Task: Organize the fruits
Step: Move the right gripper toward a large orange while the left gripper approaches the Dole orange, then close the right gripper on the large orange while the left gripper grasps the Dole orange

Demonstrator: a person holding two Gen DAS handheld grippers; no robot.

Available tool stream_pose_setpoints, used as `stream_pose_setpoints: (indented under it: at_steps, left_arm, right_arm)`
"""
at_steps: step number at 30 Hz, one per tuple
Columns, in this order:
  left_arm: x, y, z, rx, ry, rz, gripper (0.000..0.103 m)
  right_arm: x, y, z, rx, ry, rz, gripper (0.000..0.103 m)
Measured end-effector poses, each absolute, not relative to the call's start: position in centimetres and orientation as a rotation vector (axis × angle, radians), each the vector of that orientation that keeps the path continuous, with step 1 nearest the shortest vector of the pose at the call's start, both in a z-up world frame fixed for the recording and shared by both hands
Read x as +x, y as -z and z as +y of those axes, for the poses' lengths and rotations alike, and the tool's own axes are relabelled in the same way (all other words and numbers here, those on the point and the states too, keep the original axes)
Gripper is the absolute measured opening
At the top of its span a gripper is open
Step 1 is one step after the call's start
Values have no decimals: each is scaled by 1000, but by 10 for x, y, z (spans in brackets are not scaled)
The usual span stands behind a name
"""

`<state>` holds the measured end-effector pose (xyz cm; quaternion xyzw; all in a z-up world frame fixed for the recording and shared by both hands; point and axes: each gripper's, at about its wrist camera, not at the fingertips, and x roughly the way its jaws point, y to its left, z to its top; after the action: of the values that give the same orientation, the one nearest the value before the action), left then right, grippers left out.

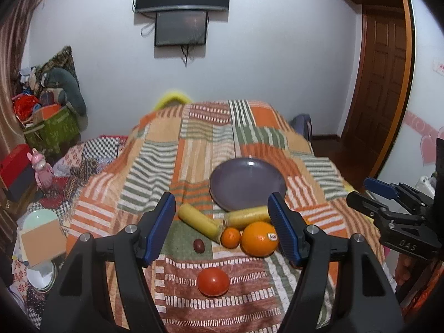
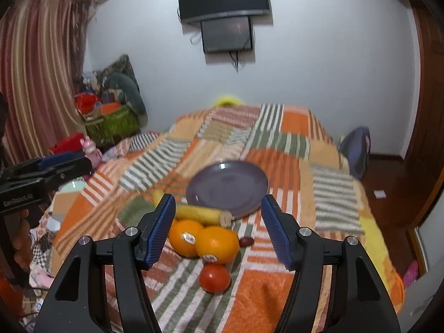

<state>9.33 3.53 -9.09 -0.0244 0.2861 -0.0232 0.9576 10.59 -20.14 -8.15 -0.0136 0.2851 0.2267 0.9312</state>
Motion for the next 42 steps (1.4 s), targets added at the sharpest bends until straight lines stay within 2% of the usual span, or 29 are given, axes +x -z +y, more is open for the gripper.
stream_pose_setpoints:
  at_steps: [9, 14, 16, 27, 33, 42]
  left_arm:
    - [130, 128, 40, -80, 65, 703, 70]
    - [143, 146, 43, -93, 47, 741, 86]
    - [148, 153, 42, -90, 46, 762, 88]
    - [172, 192, 30, -66, 117, 903, 89]
    - [178, 204, 23, -67, 148, 952, 89]
    - [181, 215, 7, -51, 184, 1006, 89]
  right_arm:
    - [129, 116, -195, -47, -483, 718, 61]
    - [141, 132, -190, -54, -496, 774, 61]
    - [144, 138, -188, -52, -502, 796, 61]
    - [162, 165, -176, -40, -542, 911, 62]
    - [166, 171, -174, -34, -559, 920, 64]
    - [167, 173, -178, -28, -553, 921, 62]
